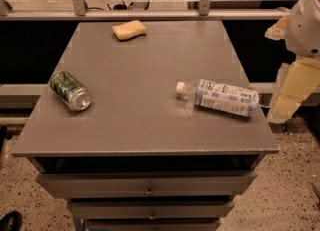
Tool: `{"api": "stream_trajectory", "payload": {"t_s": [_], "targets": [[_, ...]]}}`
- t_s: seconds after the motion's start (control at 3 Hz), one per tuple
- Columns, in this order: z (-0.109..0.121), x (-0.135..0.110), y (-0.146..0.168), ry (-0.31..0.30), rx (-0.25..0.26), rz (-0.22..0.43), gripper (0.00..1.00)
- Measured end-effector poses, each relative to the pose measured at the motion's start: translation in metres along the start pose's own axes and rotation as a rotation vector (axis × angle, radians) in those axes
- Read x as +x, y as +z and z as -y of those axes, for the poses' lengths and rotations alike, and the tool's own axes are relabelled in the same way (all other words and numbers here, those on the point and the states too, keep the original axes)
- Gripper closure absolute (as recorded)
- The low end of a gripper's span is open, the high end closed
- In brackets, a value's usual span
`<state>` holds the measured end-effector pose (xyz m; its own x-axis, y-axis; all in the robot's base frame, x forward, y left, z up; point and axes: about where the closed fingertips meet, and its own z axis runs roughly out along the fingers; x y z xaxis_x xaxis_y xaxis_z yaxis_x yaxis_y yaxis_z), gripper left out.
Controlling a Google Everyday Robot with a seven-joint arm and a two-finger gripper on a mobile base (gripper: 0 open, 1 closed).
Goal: Place blue plastic bottle upright
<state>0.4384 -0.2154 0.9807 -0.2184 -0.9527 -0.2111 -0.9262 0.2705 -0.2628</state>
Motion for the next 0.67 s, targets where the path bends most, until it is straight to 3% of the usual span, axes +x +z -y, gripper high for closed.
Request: {"api": "stream_trajectory", "payload": {"t_s": [0.67], "targets": [[0.006,-0.008,0.014,-0.005,-0.003,0.002,0.0]]}}
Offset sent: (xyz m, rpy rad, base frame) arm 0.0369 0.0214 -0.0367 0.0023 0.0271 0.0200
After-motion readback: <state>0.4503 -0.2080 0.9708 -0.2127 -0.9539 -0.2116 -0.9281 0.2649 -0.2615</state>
